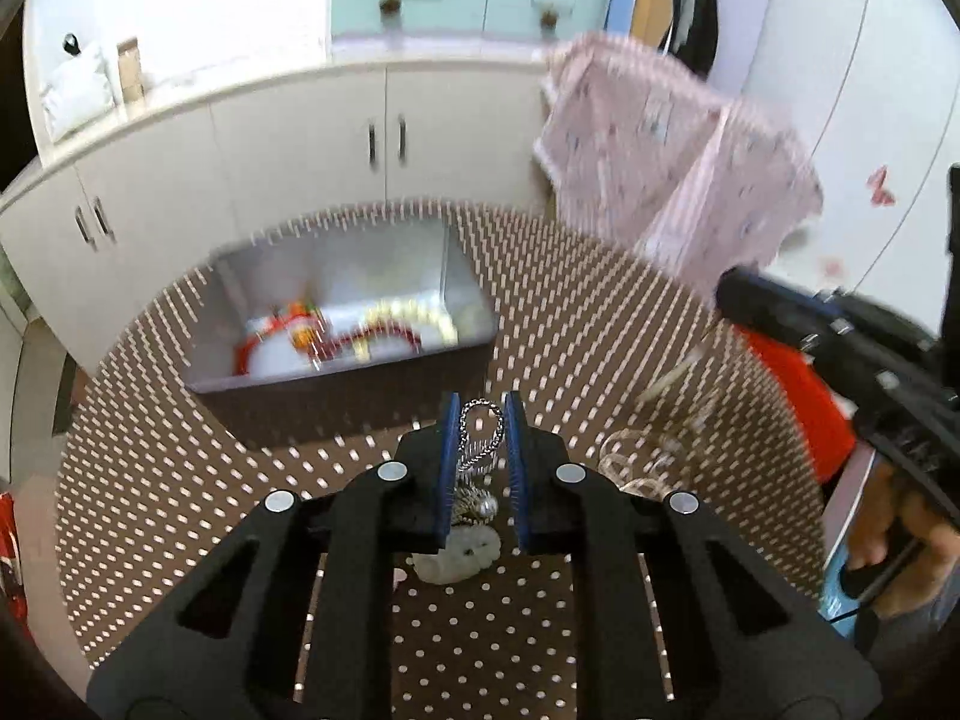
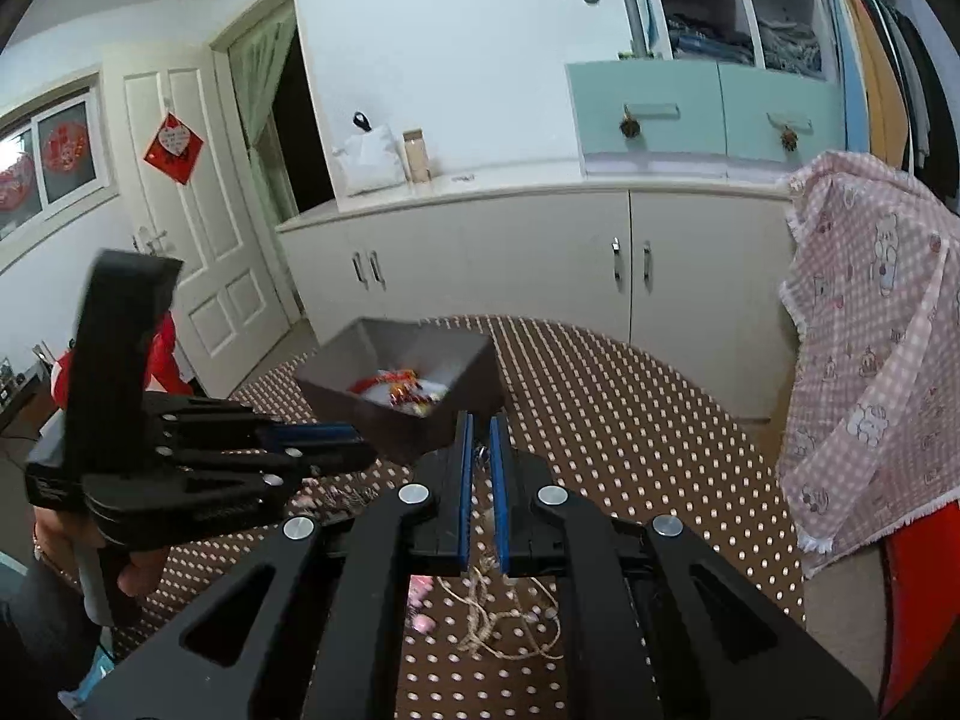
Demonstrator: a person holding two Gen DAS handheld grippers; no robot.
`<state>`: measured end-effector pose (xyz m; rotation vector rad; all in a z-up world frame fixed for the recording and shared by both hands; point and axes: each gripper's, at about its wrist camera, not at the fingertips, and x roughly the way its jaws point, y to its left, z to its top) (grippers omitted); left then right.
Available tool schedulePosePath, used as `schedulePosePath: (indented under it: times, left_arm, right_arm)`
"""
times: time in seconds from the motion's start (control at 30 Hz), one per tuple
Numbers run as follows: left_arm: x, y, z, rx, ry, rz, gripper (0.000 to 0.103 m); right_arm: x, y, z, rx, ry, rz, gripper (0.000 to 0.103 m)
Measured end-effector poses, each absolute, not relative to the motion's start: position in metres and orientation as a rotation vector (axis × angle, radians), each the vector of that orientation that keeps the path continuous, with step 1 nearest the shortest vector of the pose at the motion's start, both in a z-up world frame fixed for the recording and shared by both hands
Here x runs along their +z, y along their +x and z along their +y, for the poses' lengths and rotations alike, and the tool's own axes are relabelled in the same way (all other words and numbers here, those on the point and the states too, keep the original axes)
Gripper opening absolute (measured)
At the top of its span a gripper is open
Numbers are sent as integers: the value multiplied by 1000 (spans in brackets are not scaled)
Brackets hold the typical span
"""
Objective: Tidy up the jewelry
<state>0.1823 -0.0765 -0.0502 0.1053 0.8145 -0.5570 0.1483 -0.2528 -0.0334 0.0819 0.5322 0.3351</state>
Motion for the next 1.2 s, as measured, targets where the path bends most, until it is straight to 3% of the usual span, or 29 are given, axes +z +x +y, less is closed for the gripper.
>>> schedulePosePath:
  times: [0.3,0.73,1.2]
  left_arm:
    - [3,162,-42,-551,8,682,15]
    - [50,162,-24,-515,-38,555,15]
    - [87,193,-20,-494,-68,485,15]
  right_arm:
    - [10,140,-230,378,51,464,5]
    - [22,149,-192,522,72,508,5]
    - [115,187,-190,445,40,321,4]
